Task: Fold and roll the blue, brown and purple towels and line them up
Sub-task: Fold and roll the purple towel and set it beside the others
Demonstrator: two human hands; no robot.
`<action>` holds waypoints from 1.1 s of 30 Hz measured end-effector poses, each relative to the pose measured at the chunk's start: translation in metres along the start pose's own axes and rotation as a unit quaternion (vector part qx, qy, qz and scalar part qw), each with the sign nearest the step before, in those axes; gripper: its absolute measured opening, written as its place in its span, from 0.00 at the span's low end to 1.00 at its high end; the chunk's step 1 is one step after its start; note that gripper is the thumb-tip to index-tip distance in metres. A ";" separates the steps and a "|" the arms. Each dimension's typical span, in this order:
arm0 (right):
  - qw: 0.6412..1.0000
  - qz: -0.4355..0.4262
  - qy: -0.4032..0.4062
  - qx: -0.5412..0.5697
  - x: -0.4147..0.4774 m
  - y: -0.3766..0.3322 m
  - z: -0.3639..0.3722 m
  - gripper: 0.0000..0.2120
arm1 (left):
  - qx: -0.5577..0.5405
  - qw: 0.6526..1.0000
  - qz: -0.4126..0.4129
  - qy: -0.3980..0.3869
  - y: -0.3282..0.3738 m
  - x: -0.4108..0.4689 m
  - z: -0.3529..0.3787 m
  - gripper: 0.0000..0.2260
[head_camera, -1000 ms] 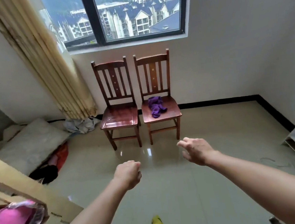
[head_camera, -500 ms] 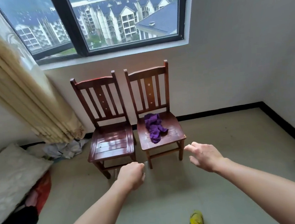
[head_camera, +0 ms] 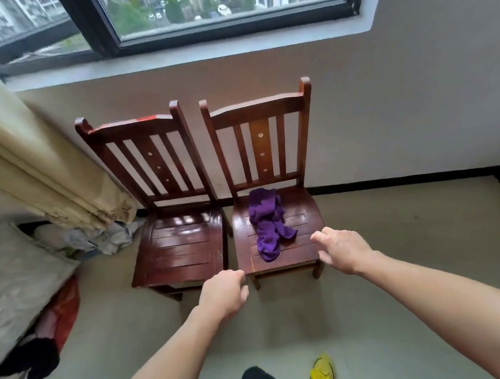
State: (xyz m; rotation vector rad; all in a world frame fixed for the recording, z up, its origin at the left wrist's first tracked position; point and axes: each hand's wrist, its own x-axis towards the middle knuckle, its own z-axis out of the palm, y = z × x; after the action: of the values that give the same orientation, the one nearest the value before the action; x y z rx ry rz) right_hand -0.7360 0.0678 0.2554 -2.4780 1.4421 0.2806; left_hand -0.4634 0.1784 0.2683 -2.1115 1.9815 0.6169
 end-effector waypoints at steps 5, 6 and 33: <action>0.999 -0.026 -0.030 0.007 0.076 0.002 0.014 0.17 | -0.022 0.999 -0.018 -0.041 -0.026 0.061 0.010 0.13; 0.999 -0.023 -0.039 0.010 0.091 0.002 0.019 0.17 | -0.026 0.998 -0.024 -0.049 -0.033 0.078 0.012 0.13; 0.881 0.257 -0.076 0.389 0.399 0.090 0.238 0.16 | -0.350 0.922 -0.152 0.063 -0.041 0.477 0.150 0.17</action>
State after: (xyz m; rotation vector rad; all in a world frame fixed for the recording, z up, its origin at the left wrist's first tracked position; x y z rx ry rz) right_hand -0.6277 -0.2267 -0.0989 -1.3935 1.6844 -0.0235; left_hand -0.4373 -0.1907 -0.0702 -2.8443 1.5627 1.3001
